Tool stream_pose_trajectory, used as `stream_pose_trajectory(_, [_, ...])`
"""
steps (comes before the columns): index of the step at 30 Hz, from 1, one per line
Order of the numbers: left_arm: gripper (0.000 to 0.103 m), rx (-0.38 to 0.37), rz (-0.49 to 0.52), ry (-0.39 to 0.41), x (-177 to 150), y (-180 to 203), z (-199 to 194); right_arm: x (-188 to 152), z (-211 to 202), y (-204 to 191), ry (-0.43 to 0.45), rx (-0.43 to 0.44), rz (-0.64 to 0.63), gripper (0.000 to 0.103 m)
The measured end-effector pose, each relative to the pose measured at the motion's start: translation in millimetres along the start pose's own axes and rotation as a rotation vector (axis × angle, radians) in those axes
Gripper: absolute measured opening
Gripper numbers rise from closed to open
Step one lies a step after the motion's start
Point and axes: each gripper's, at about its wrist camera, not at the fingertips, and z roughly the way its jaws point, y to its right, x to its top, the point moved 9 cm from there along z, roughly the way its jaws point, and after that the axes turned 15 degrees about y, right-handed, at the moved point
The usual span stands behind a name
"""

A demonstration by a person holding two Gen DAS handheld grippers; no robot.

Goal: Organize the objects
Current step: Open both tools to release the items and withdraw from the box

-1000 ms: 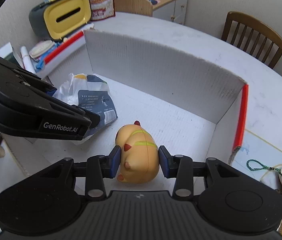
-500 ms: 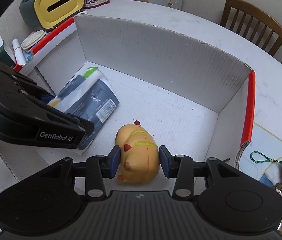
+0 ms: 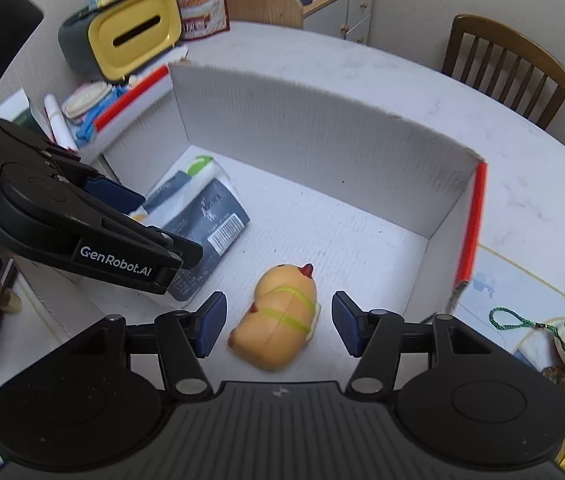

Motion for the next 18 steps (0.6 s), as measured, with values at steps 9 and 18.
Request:
stream_pose_trajectory(9, [0.074, -0.038, 0.006, 0.097, 10.8, 14.5, -34.6, 13.2, -39.8, 6.8, 0.085, -0.004, 0.054, 0.057])
stream_pose_trajectory(18, [0.075, -0.072, 0.049, 0.179, 17.7, 40.1, -66.2, 19.1, -80.7, 6.8, 0.159, -0.018, 0.079, 0.057])
